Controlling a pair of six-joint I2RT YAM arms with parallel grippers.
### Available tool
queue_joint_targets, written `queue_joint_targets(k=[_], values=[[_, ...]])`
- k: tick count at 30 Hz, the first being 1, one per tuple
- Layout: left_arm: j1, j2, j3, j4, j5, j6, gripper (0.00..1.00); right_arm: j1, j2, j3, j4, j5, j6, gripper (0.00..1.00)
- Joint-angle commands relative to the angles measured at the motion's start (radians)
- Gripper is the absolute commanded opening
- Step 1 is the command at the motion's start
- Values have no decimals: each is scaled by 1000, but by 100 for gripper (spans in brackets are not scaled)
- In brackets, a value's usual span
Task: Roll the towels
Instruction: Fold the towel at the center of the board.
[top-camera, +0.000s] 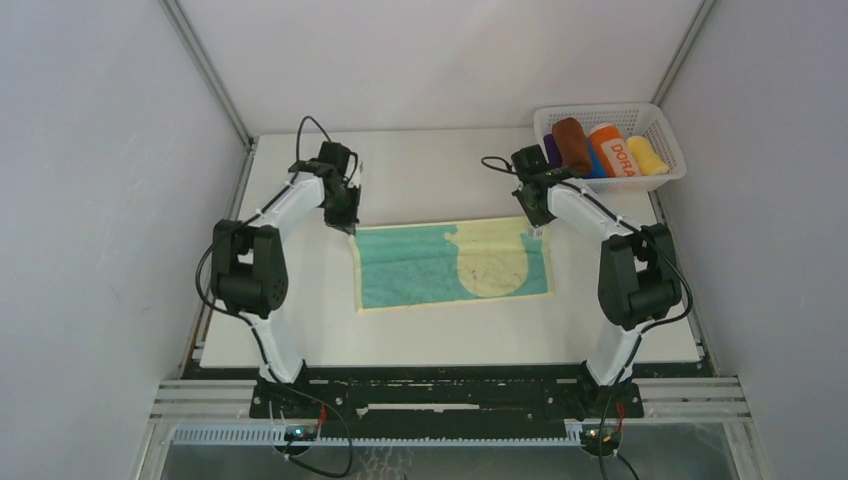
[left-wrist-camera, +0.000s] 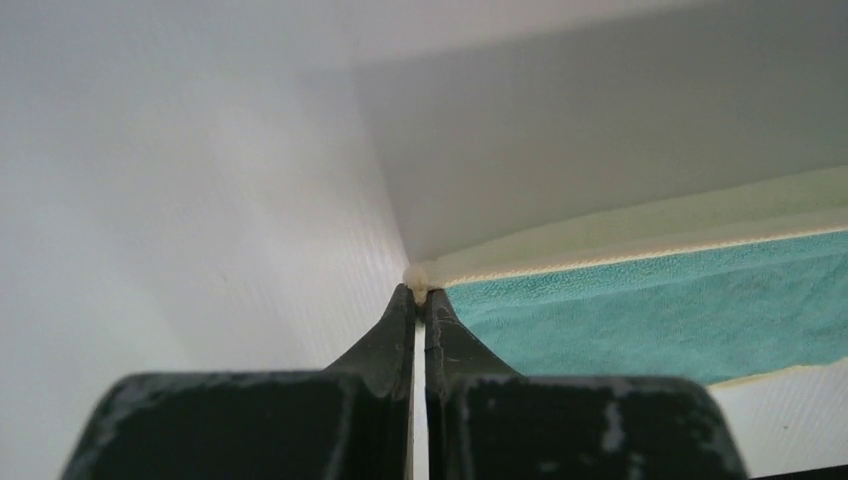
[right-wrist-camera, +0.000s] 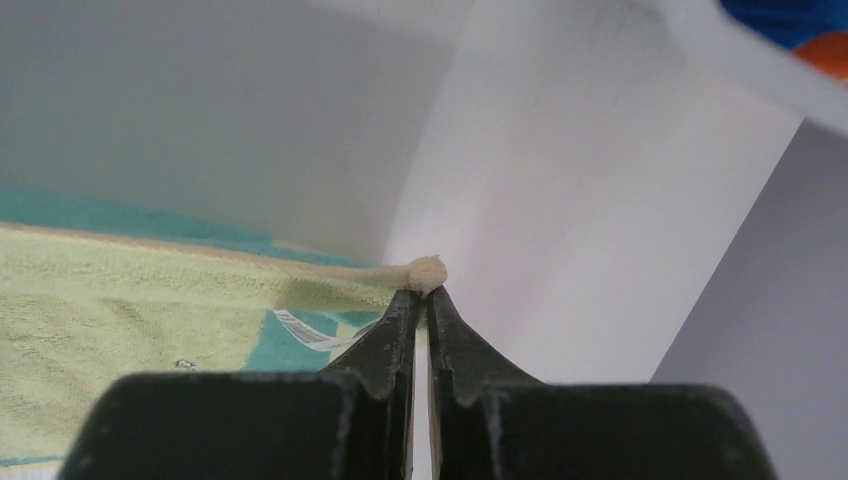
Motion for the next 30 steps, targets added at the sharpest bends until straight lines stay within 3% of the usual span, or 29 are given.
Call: queue_joint_targets(k=[1, 19, 30], values=[[-7, -133, -109, 42, -98, -83, 0, 15, -80, -64, -3, 148, 95, 0], [-17, -447, -517, 169, -148, -367, 0, 56, -189, -265, -71, 327, 426, 0], [-33, -574, -604, 174, -125, -412, 0, 49, -219, -268, -165, 327, 529, 0]])
